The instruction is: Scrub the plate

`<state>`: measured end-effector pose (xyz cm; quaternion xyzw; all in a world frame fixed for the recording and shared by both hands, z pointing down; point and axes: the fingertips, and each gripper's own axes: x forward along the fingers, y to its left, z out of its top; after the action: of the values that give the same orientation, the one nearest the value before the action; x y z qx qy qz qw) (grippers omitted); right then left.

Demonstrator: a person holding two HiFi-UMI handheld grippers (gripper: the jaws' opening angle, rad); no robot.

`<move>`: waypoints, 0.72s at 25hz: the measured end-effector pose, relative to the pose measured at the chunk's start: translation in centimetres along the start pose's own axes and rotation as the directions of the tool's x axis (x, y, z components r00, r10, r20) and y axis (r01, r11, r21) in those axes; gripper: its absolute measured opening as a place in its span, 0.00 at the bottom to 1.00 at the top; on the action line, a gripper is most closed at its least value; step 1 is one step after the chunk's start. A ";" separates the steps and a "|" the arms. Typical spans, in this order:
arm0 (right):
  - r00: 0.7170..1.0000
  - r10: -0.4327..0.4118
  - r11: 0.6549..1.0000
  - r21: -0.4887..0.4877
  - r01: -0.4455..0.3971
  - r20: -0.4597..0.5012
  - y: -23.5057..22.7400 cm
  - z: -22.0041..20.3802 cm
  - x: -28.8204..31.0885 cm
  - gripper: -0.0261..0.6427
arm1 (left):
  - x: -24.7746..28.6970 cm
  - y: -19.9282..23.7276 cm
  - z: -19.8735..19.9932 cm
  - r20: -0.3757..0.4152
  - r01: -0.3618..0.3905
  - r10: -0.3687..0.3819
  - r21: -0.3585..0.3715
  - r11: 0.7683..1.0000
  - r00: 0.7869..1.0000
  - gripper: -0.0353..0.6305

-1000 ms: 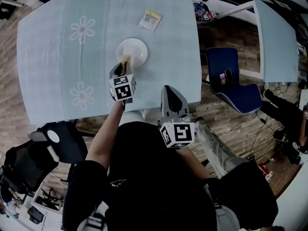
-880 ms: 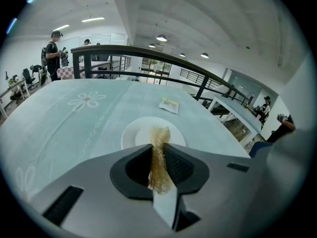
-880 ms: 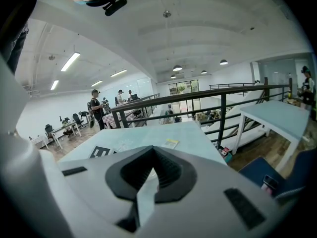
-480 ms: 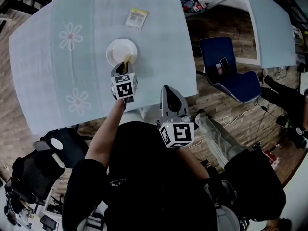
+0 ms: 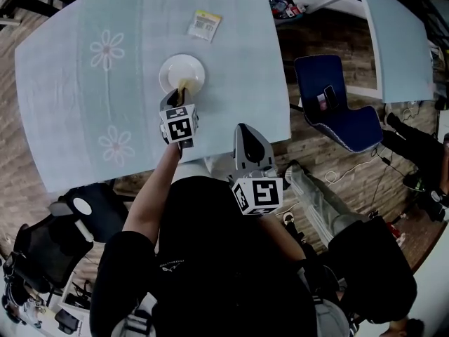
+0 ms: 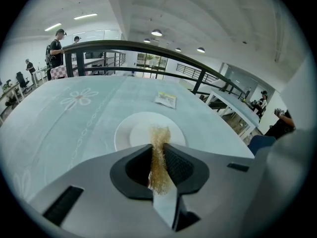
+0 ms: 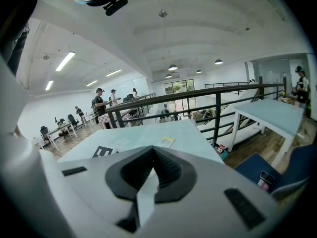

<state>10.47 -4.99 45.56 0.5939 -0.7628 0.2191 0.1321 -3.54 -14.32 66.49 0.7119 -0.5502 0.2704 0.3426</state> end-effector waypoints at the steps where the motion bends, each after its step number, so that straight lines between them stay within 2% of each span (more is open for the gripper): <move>1: 1.000 0.004 1.000 -0.002 -0.004 -0.002 0.1 0.0 0.1 0.05 | 0.0 0.4 0.0 0.001 -0.005 0.005 -0.002 1.000 1.000 0.16; 18: 0.999 0.053 0.998 -0.024 -0.053 -0.008 2.0 0.2 1.6 0.05 | -1.0 5.5 0.1 0.008 -0.085 0.086 -0.032 0.996 0.996 0.16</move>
<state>8.09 -6.07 45.75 0.5708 -0.7804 0.2157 0.1363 -9.07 -14.73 66.72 0.6835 -0.5860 0.2728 0.3391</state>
